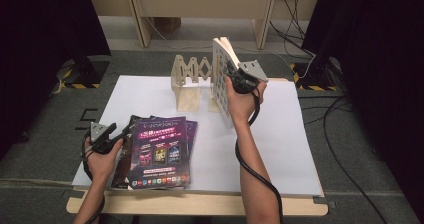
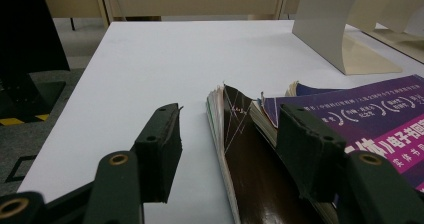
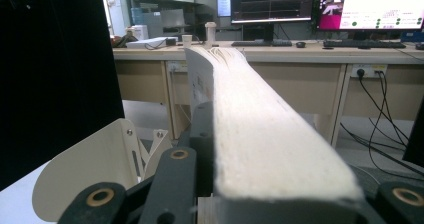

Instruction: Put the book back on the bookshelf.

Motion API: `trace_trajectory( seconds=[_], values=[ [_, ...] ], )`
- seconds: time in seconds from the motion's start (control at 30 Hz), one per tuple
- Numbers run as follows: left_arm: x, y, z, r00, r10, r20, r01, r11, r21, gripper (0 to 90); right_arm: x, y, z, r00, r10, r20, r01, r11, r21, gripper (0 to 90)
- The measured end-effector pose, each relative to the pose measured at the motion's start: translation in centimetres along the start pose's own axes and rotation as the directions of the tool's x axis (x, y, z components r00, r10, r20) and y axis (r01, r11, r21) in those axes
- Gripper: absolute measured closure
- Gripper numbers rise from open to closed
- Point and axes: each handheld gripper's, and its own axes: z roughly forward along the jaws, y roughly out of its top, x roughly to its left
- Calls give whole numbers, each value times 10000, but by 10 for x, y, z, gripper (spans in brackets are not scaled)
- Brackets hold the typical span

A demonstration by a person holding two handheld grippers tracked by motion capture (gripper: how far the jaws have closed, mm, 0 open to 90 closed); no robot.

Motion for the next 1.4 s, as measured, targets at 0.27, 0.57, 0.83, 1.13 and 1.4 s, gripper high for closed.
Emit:
trace_trajectory(
  seconds=[0.27,0.57,0.83,1.13,1.4],
  values=[
    [0,0,0,10000,3,-2,-3,10000,-3,427,0,1,3,10000,-54,46,54,10000,-20,747],
    [0,0,0,10000,-7,1,7,10000,-21,426,0,4,7,9999,24,109,-23,9999,-127,747],
    [0,0,0,10000,-6,3,6,10000,-24,427,0,5,11,9999,15,139,-13,9999,-155,747],
    [0,0,0,10000,-19,5,19,10000,-29,427,1,6,16,9998,53,172,-50,9999,-143,747],
    [0,0,0,10000,12,12,-12,10000,11,427,1,5,22,9997,26,256,-21,9998,-187,747]
  ],
)
